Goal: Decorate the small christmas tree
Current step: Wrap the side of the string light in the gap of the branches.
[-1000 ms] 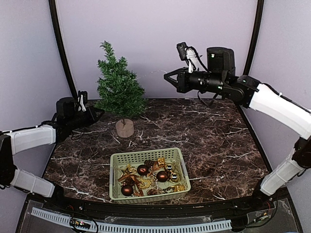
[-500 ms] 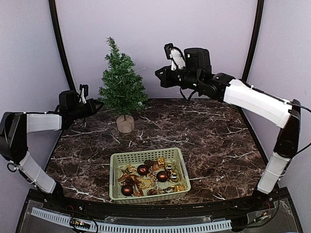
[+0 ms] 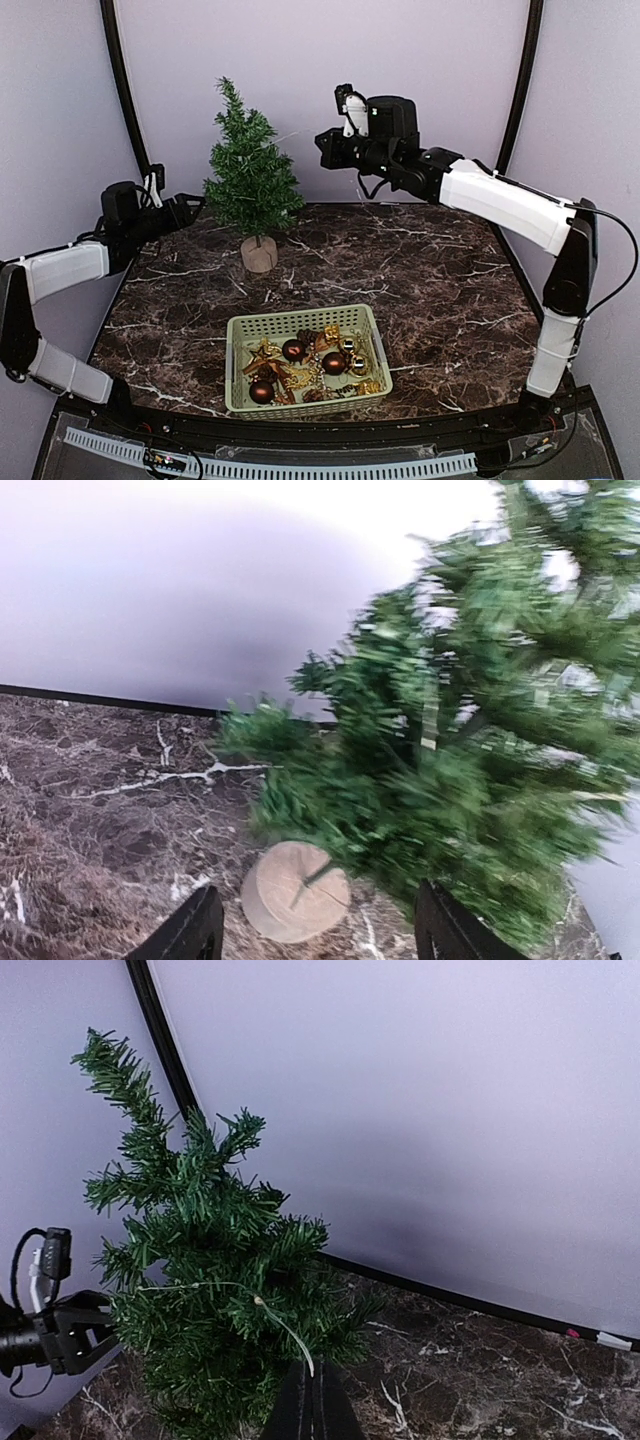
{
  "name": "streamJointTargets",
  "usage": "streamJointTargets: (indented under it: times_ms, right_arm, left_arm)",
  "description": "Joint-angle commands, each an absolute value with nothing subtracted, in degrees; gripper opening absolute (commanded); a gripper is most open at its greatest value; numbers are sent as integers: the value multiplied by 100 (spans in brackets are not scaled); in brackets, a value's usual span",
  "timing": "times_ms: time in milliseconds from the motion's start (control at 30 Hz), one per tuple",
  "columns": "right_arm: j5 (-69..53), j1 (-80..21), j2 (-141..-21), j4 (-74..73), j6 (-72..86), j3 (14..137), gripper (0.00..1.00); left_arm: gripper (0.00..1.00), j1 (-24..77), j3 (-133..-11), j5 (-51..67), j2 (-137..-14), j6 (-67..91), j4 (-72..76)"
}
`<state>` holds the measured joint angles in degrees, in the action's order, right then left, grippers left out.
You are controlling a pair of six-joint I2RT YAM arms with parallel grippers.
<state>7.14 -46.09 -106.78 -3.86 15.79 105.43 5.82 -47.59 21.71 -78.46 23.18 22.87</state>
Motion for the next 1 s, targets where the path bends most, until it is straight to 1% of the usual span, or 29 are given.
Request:
streamJointTargets:
  times_ms: [0, 133, 200, 367, 533, 600, 667, 733, 833, 867, 900, 933, 967]
  right_arm:
    - [754, -4538, -10721, -85, 1700, 10657, 0]
    - [714, -4521, -10635, -21, 1748, 10459, 0]
    - [705, -4518, -10576, -26, 1764, 10352, 0]
    - [686, -4509, -10466, 167, 1803, 10168, 0]
    - [680, -4509, -10317, 236, 1811, 9977, 0]
    - [694, -4509, -10257, 252, 1803, 9905, 0]
    - [693, -4509, -10211, 261, 1780, 9857, 0]
    - [689, -4505, -10189, 255, 1755, 9815, 0]
    - [691, -4506, -10172, 255, 1749, 9764, 0]
    - [695, -4506, -10158, 261, 1756, 9743, 0]
    - [701, -4504, -10145, 264, 1759, 9712, 0]
    - [703, -4502, -10132, 257, 1765, 9678, 0]
    - [703, -4508, -10077, 249, 1771, 9643, 0]
  left_arm:
    - [70, 1000, -4057, 1992, -6980, 2785, 2228]
    - [72, 1770, -3772, 1778, -6787, 3298, 2410]
    - [76, 2056, -3658, 1750, -6859, 3626, 2706]
    - [85, 2404, -3769, 1792, -7519, 4018, 3237]
    - [88, 2495, -4034, 1685, -8010, 4076, 3511]
    - [85, 2496, -4078, 1391, -8068, 4047, 3476]
    - [78, 2496, -4098, 1237, -8062, 3970, 3447]
    - [67, 2496, -4126, 1176, -8037, 3881, 3439]
    - [58, 2496, -4210, 1139, -8033, 3731, 3330]
    - [53, 2496, -4223, 1148, -8044, 3702, 3289]
    - [49, 2496, -4259, 1163, -8052, 3633, 3266]
    - [37, 2496, -4283, 1203, -8069, 3547, 3181]
    - [30, 2496, -4340, 1221, -8077, 3501, 3133]
